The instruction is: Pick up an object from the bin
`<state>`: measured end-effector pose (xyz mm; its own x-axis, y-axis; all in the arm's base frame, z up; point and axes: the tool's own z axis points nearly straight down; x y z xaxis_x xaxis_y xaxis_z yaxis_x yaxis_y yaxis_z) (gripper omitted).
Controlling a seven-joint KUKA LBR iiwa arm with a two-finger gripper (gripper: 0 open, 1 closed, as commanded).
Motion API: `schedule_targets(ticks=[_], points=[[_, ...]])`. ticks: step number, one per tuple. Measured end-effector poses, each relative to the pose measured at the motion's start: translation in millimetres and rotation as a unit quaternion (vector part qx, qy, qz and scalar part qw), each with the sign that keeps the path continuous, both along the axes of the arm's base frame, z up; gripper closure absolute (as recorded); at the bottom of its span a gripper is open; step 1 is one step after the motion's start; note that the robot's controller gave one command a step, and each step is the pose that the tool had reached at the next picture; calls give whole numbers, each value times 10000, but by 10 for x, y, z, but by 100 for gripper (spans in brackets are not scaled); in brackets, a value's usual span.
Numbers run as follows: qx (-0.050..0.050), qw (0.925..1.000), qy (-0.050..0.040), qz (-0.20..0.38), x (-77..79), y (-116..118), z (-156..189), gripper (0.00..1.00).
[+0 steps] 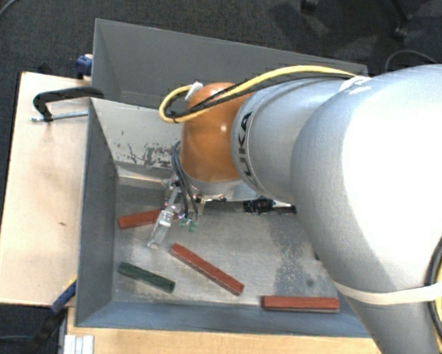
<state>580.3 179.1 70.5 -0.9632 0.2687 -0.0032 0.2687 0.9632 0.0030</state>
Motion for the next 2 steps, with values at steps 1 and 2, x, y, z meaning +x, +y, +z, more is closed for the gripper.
schedule_targets(ticks=[1, 2], points=[[-4, 10000, 2, 2, -1, 0, -1, 100], [13, 10000, -38, 10, 27, 13, 656, 100]])
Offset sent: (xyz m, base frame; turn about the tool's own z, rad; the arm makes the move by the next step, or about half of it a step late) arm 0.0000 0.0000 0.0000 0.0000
